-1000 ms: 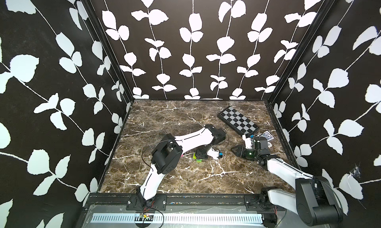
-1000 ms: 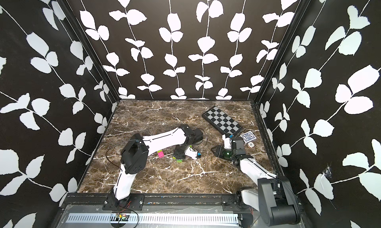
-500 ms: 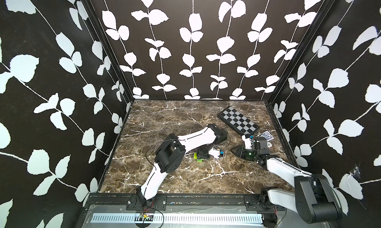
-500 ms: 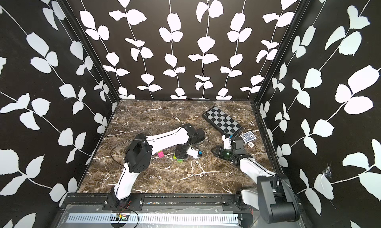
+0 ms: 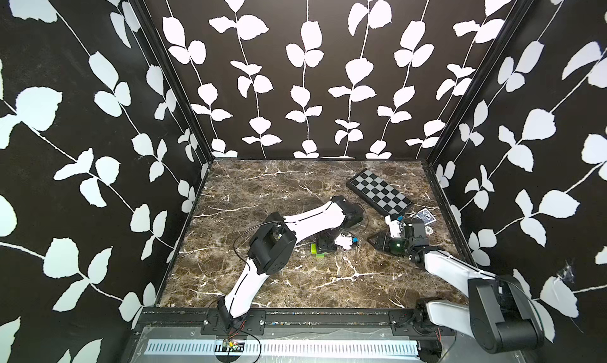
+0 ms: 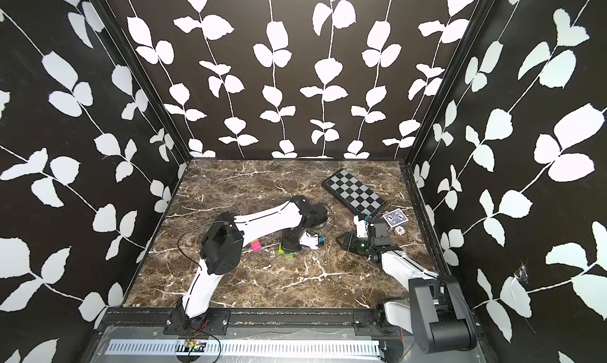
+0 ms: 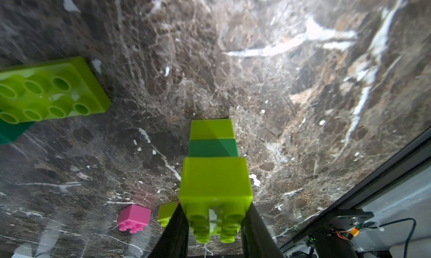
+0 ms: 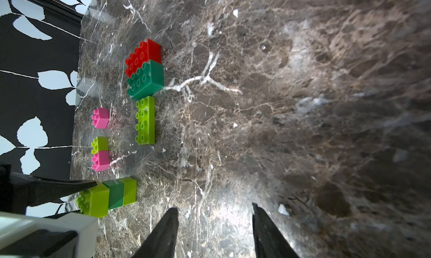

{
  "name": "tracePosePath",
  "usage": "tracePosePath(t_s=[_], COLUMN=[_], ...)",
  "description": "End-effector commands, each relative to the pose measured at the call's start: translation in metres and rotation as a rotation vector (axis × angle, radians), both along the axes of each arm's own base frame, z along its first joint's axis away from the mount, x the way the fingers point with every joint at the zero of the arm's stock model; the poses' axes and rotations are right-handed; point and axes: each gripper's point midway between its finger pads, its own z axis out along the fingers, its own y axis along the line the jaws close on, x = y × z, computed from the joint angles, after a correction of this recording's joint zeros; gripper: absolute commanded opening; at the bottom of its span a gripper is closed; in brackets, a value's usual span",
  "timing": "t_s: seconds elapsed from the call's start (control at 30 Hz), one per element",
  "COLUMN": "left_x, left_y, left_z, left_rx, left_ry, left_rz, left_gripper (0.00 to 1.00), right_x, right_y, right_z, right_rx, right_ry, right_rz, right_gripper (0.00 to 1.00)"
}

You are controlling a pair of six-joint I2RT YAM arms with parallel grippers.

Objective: Assemble a carrot with lego
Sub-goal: Assemble the lego brick with the lego brick.

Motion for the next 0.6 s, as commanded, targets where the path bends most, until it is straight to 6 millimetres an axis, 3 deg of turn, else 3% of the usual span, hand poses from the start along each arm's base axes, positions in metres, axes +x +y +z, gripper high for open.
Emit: tracePosePath(t_s=[0.0,0.27,0.57], left_x=[-0.008,-0.004,-0.007], left_y=[0.0,0.009,-0.004], left_z=[0.003,-0.012,-0.013], left_rx=[0.015,0.077,0.021], left_ry=[0.039,0.025,0.039], left_rz=[0.028,0.005,0.032], left_gripper=[0.0,0.0,0.0], right_x=[0.001,-0.001,-0.001], right_y=[0.0,-0.001,-0.001], right_z=[0.001,0.001,-0.001], right_rx=[0.008,0.004,0.001], right_ry=[-0.011,-0.011,-0.003], right_rz=[0.002,-0.002,-0.003], right_gripper=[0.52,0.51,0.51])
